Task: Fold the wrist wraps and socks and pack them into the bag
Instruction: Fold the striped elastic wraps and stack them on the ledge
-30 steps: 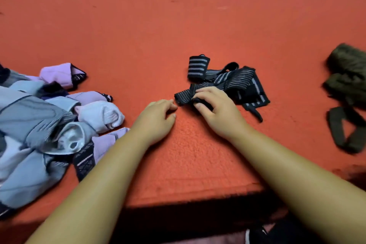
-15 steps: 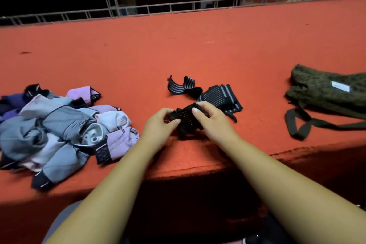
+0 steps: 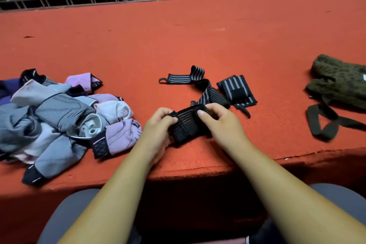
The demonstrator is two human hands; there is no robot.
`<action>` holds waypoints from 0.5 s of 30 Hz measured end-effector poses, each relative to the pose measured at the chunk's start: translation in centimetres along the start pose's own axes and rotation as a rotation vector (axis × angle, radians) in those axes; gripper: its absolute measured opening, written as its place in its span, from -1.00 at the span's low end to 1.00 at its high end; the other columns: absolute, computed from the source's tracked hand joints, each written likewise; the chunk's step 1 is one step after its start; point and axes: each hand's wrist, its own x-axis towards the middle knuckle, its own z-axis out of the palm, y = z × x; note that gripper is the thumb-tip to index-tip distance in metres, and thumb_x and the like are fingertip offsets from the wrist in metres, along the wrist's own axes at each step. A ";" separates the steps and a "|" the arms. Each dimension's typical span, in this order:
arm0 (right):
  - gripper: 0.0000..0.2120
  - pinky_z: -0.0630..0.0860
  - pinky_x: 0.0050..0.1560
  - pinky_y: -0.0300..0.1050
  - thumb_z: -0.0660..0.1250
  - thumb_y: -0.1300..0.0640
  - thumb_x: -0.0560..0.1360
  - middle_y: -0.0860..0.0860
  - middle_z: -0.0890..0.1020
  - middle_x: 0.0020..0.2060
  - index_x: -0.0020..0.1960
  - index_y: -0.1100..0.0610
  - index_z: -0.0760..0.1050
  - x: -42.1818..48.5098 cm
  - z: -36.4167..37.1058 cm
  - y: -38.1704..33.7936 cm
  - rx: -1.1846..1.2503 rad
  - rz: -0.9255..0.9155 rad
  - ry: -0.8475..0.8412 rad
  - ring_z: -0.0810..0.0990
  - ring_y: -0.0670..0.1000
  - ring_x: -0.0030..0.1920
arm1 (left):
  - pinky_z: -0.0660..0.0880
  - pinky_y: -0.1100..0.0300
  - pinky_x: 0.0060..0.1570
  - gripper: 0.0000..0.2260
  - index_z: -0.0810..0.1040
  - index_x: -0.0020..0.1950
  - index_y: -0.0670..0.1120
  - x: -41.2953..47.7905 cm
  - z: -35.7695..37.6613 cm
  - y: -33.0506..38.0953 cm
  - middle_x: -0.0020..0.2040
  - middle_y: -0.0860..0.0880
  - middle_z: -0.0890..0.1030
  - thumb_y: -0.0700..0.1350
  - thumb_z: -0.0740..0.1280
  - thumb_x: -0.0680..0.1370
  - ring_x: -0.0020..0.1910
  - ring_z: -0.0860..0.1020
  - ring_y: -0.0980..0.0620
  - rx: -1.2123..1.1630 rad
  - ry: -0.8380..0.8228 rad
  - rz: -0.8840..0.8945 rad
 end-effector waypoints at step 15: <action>-0.52 0.45 0.44 0.06 0.04 -0.16 0.73 -0.13 0.73 0.14 0.19 0.07 0.66 1.2 -0.5 1.3 -0.310 -0.067 -0.434 0.63 -0.11 0.24 | 0.56 0.12 -0.26 -0.83 0.51 -0.07 -0.04 -0.9 -1.9 0.7 -0.18 -0.07 0.63 -0.26 0.23 0.66 -0.23 0.61 0.02 -0.131 0.177 0.070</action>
